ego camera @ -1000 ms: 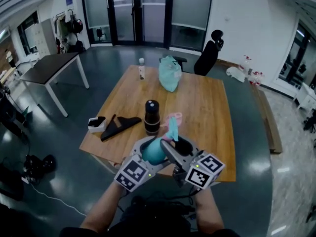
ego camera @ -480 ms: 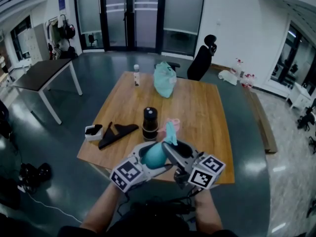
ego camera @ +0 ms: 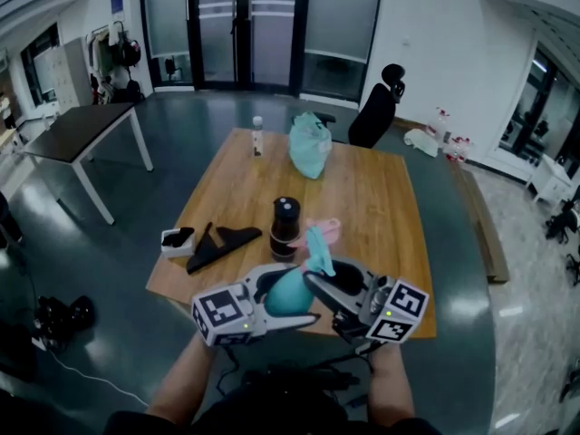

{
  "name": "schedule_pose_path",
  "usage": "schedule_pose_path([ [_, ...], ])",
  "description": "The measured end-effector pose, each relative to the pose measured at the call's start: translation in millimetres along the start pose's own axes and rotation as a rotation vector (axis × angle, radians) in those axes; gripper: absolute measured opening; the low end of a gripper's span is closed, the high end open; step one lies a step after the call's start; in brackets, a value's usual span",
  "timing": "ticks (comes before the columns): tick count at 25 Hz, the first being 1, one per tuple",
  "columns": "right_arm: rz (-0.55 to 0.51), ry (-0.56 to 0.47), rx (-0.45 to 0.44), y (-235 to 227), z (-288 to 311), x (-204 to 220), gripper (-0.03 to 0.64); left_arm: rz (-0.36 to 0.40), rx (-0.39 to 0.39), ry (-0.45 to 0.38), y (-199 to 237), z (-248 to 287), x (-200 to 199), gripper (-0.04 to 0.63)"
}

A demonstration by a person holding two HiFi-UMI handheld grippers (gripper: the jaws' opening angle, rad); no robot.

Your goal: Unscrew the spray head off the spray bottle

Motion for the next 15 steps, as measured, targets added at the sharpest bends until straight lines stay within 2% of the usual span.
schedule_pose_path([
  [2,-0.013,-0.009,-0.025,3.7,4.7,-0.5,0.14,0.006,0.016,-0.021,-0.2,-4.5,-0.7,0.419],
  [4,-0.038,-0.008,-0.007,4.6,9.6,0.6,0.141,0.007,0.008,-0.037,2.5,-7.9,-2.4,0.419],
  [5,-0.05,-0.003,0.015,3.6,12.0,1.1,0.164,0.003,-0.011,-0.042,5.5,-9.6,-4.5,0.419],
  [8,-0.058,-0.003,0.104,-3.9,15.8,1.3,0.176,0.006,-0.136,-0.043,23.3,-16.6,-4.0,0.419],
  [11,-0.035,-0.005,0.207,-15.2,18.5,5.0,0.178,0.04,-0.269,0.001,39.7,-20.5,4.6,0.419],
  [15,0.03,0.013,0.318,-27.7,26.5,20.9,0.176,0.073,-0.355,0.045,49.1,-18.4,14.3,0.419],
])
Point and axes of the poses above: the fingertips, and each gripper's own axes: z forward along the fingers, y to its left, x out of its underside, the point moved 5 cm from there along -z, backward along the fingers, and after that the axes turned 6 degrees about -y, right-handed, at the moved point
